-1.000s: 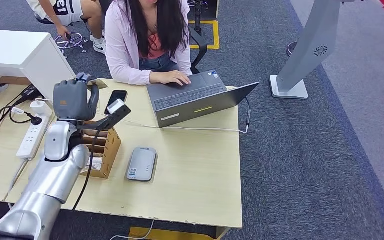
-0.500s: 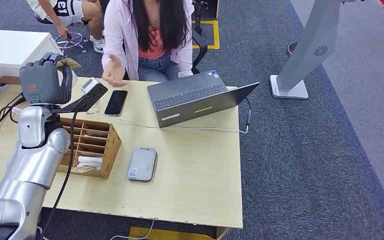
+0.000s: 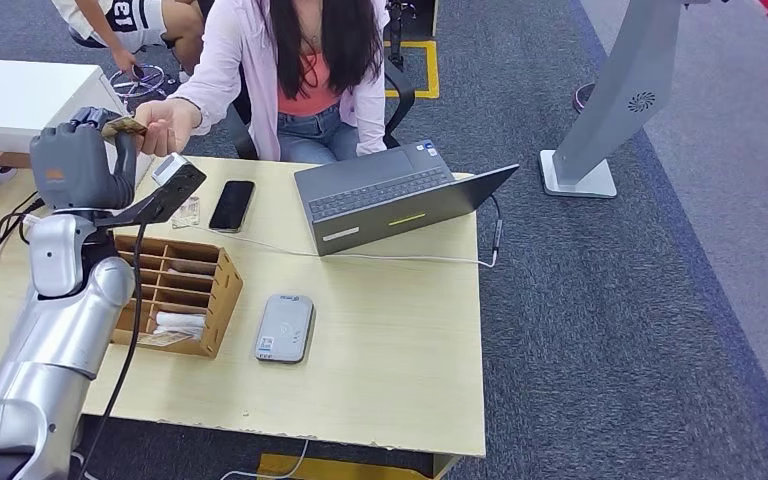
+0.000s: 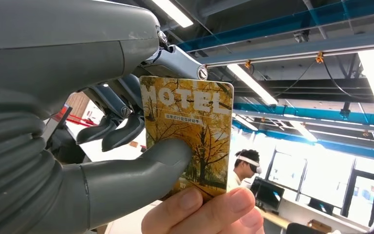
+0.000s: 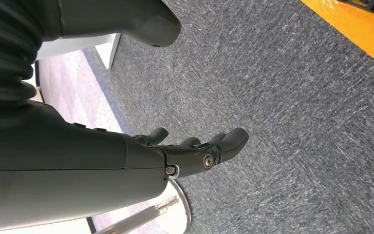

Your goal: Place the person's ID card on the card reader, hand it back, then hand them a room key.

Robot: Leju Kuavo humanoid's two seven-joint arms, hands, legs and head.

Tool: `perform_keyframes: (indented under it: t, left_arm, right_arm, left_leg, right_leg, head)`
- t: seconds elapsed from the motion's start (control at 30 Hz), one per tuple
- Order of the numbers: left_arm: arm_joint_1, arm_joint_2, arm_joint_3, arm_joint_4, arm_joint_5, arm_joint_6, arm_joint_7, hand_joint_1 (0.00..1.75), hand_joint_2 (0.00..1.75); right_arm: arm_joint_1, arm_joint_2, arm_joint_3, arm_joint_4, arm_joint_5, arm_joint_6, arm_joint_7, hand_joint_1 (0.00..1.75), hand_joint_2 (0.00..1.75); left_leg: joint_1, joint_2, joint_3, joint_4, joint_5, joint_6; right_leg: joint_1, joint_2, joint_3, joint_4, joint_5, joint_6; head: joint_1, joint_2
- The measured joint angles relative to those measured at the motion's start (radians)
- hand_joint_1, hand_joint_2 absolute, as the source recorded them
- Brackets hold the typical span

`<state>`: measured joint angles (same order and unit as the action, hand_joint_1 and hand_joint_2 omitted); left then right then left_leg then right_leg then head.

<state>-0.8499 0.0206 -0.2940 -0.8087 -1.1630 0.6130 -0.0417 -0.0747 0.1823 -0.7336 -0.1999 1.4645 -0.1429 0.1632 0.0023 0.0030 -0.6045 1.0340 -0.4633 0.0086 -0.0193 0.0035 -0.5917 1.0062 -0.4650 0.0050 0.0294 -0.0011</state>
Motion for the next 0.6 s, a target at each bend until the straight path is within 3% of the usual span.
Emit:
perform_keyframes:
  t: [0.03,0.33,0.6]
  left_arm:
    - [0.002,0.0,0.0,0.0,-0.001,0.005,-0.001,0.0,1.75]
    - [0.028,-0.004,0.004,-0.001,-0.011,0.033,-0.021,0.0,1.75]
    - [0.103,-0.025,0.004,-0.046,-0.005,0.039,-0.036,0.0,1.75]
  right_arm:
    - [0.0,0.0,0.0,0.0,0.0,0.0,0.0,0.0,1.75]
    - [0.0,0.002,0.0,0.0,0.002,0.0,0.0,0.0,1.75]
    - [0.0,0.003,0.0,0.0,-0.003,-0.001,0.0,0.0,1.75]
  left_leg:
    - [0.0,0.0,0.0,0.0,0.0,0.0]
    - [0.0,0.0,0.0,0.0,0.0,0.0]
    - [0.0,0.0,0.0,0.0,0.0,0.0]
  right_leg:
    - [0.0,0.0,0.0,0.0,0.0,0.0]
    - [0.0,0.0,0.0,0.0,0.0,0.0]
    - [0.0,0.0,0.0,0.0,0.0,0.0]
  head:
    - [0.0,0.0]
    - [0.0,0.0]
    - [0.0,0.0]
